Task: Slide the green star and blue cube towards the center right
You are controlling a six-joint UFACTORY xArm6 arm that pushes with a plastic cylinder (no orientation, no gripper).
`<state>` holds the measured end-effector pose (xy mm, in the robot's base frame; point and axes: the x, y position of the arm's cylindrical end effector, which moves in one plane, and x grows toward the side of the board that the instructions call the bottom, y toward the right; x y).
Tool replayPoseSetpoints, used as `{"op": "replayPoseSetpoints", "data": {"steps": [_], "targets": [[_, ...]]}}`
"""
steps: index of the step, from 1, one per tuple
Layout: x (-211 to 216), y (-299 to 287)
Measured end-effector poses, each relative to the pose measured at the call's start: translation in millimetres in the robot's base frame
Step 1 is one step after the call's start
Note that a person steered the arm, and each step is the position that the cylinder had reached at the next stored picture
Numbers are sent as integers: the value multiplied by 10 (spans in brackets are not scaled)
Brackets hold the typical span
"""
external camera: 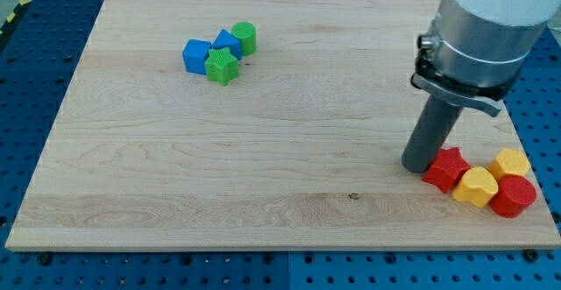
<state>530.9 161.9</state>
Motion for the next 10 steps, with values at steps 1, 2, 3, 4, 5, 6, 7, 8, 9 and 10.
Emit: {"op": "replayPoseSetpoints", "data": {"steps": [1,2,3,4,5,6,7,8,9,10], "targets": [[39,130],[60,80],[-207,-326],[-402,-1069],[-665,-1990],[-1030,-3014],[-1487,-4041],[-1852,-3979],[-1966,-3572],[-1961,-3210]]}}
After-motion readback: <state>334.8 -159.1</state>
